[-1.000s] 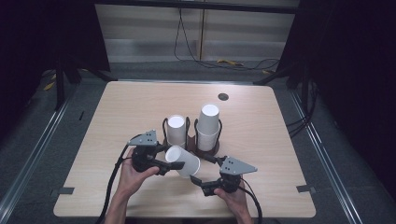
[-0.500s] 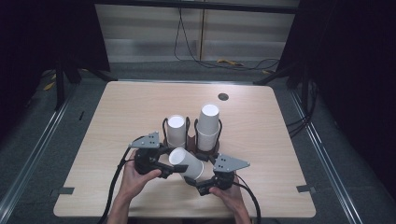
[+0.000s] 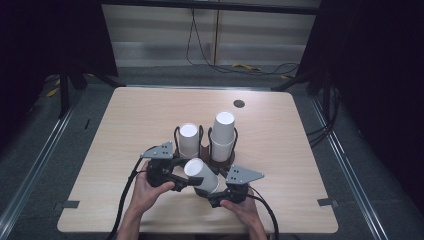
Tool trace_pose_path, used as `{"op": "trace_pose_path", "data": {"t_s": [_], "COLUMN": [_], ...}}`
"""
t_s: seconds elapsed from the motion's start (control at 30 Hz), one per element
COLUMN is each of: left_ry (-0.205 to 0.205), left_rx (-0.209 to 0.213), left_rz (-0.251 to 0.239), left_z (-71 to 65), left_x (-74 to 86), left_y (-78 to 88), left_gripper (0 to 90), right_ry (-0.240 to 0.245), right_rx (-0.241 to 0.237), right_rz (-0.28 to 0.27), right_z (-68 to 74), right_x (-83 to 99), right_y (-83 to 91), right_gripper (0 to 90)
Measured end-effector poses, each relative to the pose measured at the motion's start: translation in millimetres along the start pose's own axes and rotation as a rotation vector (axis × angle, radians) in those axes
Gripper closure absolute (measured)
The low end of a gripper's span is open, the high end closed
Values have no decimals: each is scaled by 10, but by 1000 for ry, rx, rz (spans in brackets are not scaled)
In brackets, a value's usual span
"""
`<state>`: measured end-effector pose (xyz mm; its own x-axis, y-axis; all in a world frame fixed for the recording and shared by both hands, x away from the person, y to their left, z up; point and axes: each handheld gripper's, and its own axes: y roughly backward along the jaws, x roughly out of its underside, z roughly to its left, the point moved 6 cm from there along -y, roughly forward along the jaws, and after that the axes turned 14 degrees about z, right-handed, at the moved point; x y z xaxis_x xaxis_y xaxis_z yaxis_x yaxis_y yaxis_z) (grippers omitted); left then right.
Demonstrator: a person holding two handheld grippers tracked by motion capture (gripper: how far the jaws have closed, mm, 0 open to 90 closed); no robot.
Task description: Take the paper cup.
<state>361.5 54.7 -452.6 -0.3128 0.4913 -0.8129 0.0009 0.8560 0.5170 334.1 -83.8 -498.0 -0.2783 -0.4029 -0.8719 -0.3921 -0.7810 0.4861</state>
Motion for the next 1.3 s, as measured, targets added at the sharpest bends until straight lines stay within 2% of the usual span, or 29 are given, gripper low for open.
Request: {"op": "trace_pose_path", "data": {"t_s": [0.2, 0.27, 0.4, 0.67, 0.87, 1.1, 1.3], "left_ry": [-3, 2, 12, -13, -9, -20, -6], "left_rx": [3, -7, 0, -60, -95, -108, -115], "left_rz": [-1, 0, -10, 3, 16, 16, 3], "left_z": [18, 26, 40, 43, 64, 67, 81], "left_x": [13, 15, 27, 27, 36, 44, 81], "left_y": [3, 5, -8, 11, 29, 44, 31], "left_gripper": [320, 320, 318, 278, 215, 200, 182], "right_ry": [5, 1, -1, -1, 4, 1, 7], "right_rx": [2, 7, 10, 12, 9, 25, 30], "right_rz": [19, 25, 35, 66, 99, 148, 173], "right_z": [-10, -20, -32, -51, -56, -93, -125], "right_x": [6, 8, 13, 29, 52, 63, 21], "right_y": [5, 9, 14, 28, 31, 50, 60], "right_gripper": [246, 249, 250, 254, 255, 256, 258]}}
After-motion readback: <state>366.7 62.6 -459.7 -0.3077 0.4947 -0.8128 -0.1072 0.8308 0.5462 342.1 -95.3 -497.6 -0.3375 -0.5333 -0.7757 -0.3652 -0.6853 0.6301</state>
